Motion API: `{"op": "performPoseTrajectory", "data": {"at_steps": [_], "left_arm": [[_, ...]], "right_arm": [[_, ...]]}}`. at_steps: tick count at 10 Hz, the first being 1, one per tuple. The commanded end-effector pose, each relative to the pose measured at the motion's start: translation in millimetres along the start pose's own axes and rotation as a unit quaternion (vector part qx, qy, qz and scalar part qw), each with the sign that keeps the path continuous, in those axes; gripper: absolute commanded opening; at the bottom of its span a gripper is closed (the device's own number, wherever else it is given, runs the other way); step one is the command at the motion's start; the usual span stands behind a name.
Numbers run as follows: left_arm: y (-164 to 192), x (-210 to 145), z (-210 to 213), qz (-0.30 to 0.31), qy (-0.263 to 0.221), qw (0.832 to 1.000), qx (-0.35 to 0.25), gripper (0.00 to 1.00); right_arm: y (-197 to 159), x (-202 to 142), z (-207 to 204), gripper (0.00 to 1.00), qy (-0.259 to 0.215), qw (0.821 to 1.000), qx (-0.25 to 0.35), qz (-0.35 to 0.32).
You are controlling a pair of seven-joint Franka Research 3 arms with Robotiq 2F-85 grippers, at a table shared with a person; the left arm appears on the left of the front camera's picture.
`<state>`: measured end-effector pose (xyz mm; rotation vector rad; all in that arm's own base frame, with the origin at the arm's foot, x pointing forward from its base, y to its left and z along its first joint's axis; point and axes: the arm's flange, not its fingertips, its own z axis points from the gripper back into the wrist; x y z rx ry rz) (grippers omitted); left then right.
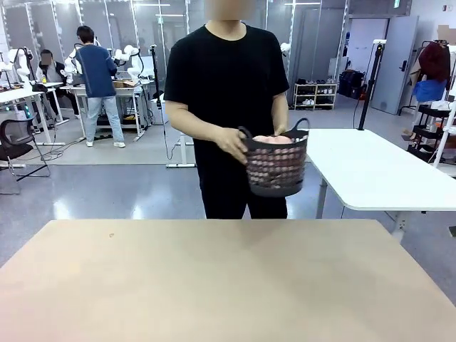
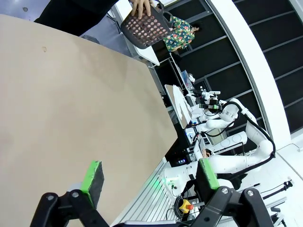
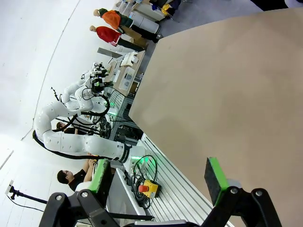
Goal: Fold the towel.
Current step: Grab the top end of the 100 cm Hotel Towel extended by the human.
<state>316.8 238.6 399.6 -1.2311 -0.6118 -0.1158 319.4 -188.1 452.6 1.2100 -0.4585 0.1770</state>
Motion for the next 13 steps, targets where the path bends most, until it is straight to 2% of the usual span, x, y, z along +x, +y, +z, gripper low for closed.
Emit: {"op": "performPoseTrajectory", "data": {"at_steps": [1, 13], "left_arm": [[-2.8, -0.8, 0.1, -0.007, -0.004, 1.000, -0.008, 1.00], [-2.8, -0.8, 0.1, -0.007, -0.004, 1.000, -0.008, 1.00]], "right_arm": [[1.2, 0.9, -0.5, 1.00, -0.006, 1.000, 0.005, 0.009], [1.2, 0.9, -0.5, 1.00, -0.006, 1.000, 0.005, 0.009]]}}
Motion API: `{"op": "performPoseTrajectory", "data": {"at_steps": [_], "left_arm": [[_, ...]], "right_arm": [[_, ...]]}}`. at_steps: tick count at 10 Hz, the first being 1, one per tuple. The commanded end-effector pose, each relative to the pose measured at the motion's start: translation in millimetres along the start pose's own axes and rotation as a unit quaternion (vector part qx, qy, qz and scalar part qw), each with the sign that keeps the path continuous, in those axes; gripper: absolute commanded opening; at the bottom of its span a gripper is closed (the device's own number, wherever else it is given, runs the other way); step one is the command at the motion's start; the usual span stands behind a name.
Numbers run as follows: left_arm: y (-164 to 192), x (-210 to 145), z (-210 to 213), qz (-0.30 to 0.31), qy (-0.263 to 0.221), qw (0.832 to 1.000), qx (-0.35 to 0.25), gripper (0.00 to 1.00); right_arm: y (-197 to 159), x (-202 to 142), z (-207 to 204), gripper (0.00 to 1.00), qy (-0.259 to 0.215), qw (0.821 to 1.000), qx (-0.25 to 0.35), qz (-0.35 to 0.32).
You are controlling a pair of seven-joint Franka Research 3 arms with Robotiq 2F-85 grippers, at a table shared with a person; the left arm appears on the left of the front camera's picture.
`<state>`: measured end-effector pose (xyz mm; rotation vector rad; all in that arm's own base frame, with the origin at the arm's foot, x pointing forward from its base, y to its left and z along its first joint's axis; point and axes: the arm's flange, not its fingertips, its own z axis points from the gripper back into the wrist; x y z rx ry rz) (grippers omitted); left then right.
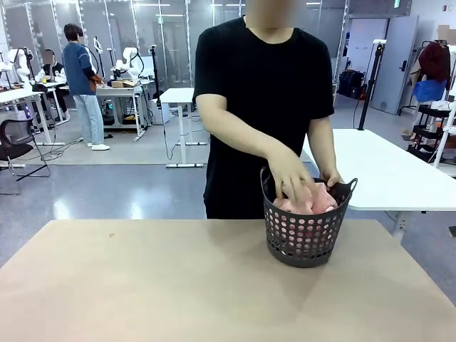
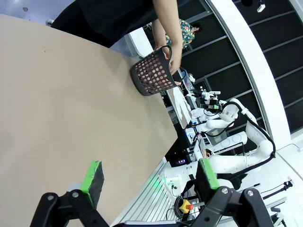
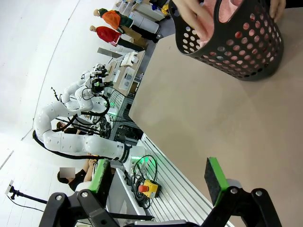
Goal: Fold the towel.
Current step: Grab the top end of the 100 cm Hotel Towel extended by the human.
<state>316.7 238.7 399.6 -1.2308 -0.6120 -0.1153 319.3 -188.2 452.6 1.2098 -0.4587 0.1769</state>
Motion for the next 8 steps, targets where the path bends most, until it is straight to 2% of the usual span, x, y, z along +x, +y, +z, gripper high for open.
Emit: {"op": "performPoseTrajectory", "data": {"at_steps": [1, 8], "left_arm": [[-2.8, -0.8, -0.1, -0.007, -0.004, 1.000, -0.009, 1.00], [-2.8, -0.8, -0.1, -0.007, -0.004, 1.000, -0.009, 1.00]], "right_arm": [[1.1, 1.0, -0.6, 1.00, -0.006, 1.000, 0.005, 0.009], [1.1, 1.0, -0.6, 1.00, -0.006, 1.000, 0.005, 0.009]]}}
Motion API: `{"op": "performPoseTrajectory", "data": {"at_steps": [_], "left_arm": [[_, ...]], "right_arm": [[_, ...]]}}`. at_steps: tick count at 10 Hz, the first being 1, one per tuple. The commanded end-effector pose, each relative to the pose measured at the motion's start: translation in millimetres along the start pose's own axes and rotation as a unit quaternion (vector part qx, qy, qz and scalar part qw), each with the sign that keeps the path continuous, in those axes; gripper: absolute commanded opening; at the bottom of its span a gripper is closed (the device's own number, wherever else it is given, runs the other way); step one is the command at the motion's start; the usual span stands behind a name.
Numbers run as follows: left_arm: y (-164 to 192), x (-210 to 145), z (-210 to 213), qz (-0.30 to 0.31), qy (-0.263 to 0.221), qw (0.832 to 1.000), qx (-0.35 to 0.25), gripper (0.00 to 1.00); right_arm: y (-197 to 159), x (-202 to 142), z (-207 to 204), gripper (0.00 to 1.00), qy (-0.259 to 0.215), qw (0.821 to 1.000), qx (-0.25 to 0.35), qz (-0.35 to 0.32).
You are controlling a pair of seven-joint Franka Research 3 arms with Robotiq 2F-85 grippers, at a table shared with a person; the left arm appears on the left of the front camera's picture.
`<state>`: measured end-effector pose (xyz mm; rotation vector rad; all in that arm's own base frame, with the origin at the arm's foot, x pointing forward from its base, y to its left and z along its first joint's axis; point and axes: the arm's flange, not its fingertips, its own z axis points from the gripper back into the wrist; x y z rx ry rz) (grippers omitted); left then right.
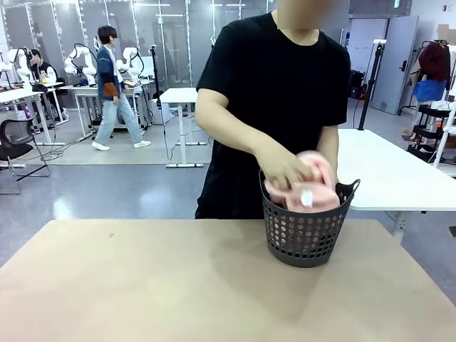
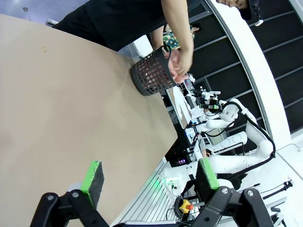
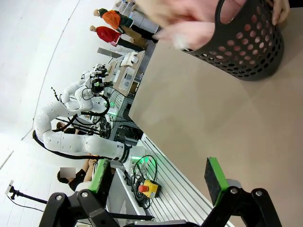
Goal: Fold the towel.
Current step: Grab the top end of the 100 cm Hotel Towel extended by the human.
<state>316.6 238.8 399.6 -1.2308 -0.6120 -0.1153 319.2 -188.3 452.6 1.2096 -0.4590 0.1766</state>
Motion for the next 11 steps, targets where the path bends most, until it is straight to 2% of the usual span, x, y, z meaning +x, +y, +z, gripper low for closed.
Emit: {"op": "performPoseTrajectory", "data": {"at_steps": [1, 11], "left_arm": [[-2.8, -0.8, -0.1, -0.007, -0.004, 1.000, -0.009, 1.00], [-2.8, -0.8, -0.1, -0.007, -0.004, 1.000, -0.009, 1.00]], "right_arm": [[1.1, 1.0, -0.8, 1.00, -0.006, 1.000, 0.005, 0.009], [1.1, 1.0, -0.8, 1.00, -0.006, 1.000, 0.005, 0.009]]}}
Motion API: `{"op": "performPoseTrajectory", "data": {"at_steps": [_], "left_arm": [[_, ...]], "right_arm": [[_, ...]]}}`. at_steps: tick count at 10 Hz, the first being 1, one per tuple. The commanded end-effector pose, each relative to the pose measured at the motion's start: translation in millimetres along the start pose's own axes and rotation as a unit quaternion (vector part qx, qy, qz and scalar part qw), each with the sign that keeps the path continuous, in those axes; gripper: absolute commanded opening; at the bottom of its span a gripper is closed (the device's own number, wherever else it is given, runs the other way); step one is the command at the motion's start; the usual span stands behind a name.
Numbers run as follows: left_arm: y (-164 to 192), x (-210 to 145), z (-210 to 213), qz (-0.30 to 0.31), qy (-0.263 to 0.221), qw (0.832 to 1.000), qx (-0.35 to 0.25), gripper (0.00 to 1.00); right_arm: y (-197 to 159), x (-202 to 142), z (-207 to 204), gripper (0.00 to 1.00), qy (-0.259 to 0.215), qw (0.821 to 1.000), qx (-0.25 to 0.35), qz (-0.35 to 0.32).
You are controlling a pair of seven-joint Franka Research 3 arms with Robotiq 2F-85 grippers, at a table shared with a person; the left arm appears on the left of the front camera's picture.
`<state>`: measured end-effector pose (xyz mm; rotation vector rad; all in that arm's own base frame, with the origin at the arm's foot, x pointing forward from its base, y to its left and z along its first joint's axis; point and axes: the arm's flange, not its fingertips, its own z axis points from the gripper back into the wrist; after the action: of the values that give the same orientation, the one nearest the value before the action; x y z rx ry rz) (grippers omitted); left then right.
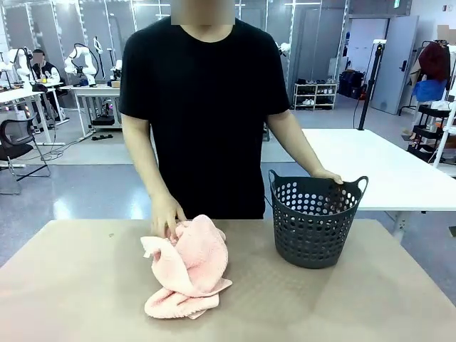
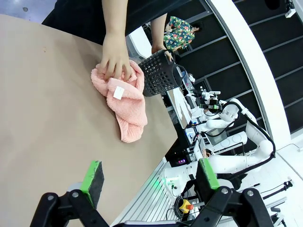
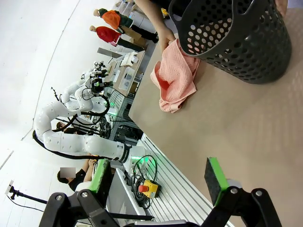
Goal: Fold the towel.
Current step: Grab the top end of the 100 cm Hotel Towel extended by the human.
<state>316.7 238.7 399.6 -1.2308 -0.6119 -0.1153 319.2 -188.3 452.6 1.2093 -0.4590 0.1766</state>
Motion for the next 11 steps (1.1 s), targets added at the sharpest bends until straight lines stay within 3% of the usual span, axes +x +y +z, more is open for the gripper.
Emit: {"op": "performPoseTrajectory", "data": {"at_steps": [1, 11], "left_arm": [[-2.8, -0.8, 0.0, -0.007, -0.004, 1.000, -0.009, 1.00], [-2.8, -0.8, 0.0, -0.007, -0.004, 1.000, -0.009, 1.00]], "right_arm": [[1.1, 1.0, -0.8, 1.00, -0.006, 1.000, 0.005, 0.009], [1.1, 1.0, -0.8, 1.00, -0.006, 1.000, 0.005, 0.009]]}}
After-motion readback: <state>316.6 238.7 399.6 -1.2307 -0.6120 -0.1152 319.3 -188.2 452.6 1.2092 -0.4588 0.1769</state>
